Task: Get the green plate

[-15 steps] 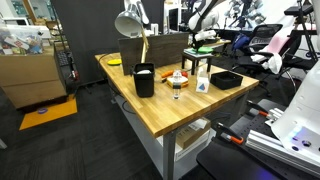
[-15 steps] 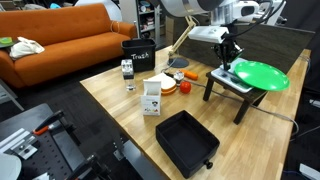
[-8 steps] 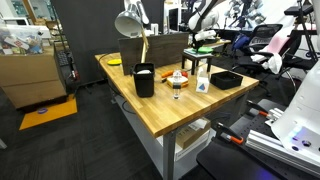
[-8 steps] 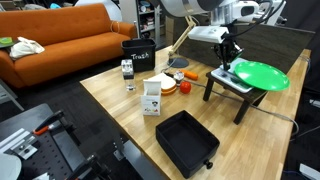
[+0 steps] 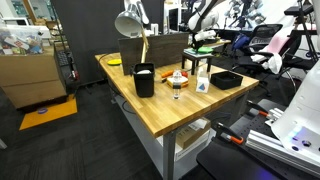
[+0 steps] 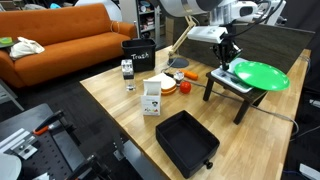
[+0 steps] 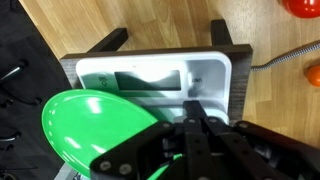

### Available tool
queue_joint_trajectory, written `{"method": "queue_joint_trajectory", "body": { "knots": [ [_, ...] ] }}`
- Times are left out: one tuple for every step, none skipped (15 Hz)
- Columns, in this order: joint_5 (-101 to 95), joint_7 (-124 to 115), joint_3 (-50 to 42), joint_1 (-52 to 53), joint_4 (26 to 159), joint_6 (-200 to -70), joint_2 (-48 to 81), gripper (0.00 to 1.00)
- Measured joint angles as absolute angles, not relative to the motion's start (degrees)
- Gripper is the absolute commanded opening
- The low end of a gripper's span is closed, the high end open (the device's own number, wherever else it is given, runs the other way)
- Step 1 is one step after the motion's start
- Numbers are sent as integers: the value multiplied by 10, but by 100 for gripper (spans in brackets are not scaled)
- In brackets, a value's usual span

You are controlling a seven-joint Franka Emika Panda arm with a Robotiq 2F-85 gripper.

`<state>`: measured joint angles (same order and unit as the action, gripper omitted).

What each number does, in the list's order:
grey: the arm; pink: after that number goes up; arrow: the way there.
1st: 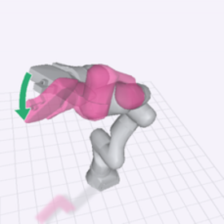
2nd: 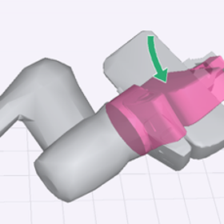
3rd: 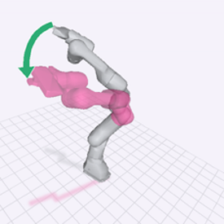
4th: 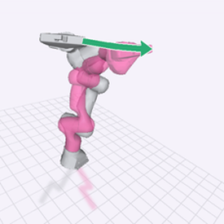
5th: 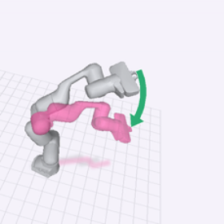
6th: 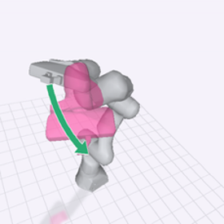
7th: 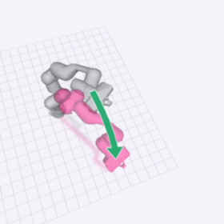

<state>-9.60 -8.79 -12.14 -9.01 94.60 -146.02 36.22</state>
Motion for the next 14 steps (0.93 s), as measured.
{"method": "queue_joint_trajectory", "body": {
  "knots": [
    [-96, -88, -121, -90, 947, -1460, 362, 0],
    [-96, -88, -121, -89, 948, -1460, 361, 0],
    [-96, -88, -121, -89, 950, -1460, 360, 0],
    [-96, -88, -121, -88, 952, -1460, 359, 0],
    [-96, -88, -121, -87, 955, -1460, 357, 0],
    [-96, -88, -121, -86, 959, -1460, 355, 0],
    [-96, -88, -121, -85, 964, -1461, 352, 0],
    [-96, -88, -121, -84, 970, -1460, 349, 0],
    [-96, -88, -122, -83, 976, -1462, 348, 0],
    [-96, -88, -122, -83, 978, -1462, 347, 0],
    [-96, -88, -122, -83, 979, -1462, 346, 0],
    [-96, -88, -122, -83, 979, -1462, 346, 0],
    [-96, -88, -122, -83, 979, -1462, 346, 0],
    [-96, -88, -122, -83, 979, -1462, 346, 0]
  ]
}}
